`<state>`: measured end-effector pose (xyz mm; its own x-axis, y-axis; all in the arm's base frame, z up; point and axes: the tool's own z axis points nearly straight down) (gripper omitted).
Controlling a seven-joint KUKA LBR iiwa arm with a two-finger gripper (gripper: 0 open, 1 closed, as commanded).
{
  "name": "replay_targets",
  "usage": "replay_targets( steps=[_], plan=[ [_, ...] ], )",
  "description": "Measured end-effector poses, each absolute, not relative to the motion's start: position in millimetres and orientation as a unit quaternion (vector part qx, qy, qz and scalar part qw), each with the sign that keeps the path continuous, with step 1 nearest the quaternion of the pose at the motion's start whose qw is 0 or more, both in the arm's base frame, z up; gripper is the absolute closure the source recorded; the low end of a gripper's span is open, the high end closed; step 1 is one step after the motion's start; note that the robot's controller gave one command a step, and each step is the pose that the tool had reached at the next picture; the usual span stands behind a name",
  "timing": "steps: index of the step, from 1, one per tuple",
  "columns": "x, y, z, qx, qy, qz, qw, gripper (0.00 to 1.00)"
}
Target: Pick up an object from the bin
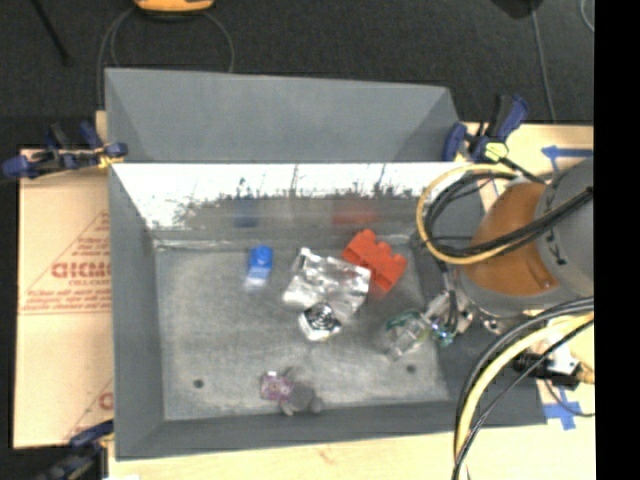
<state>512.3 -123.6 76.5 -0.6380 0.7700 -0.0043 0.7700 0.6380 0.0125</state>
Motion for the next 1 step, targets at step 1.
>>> replay_targets(
  steps=[1],
  plan=[
    [512.2,-124.7,78.7,0.427,0.904,0.005,0.003,1.0]
  ],
)
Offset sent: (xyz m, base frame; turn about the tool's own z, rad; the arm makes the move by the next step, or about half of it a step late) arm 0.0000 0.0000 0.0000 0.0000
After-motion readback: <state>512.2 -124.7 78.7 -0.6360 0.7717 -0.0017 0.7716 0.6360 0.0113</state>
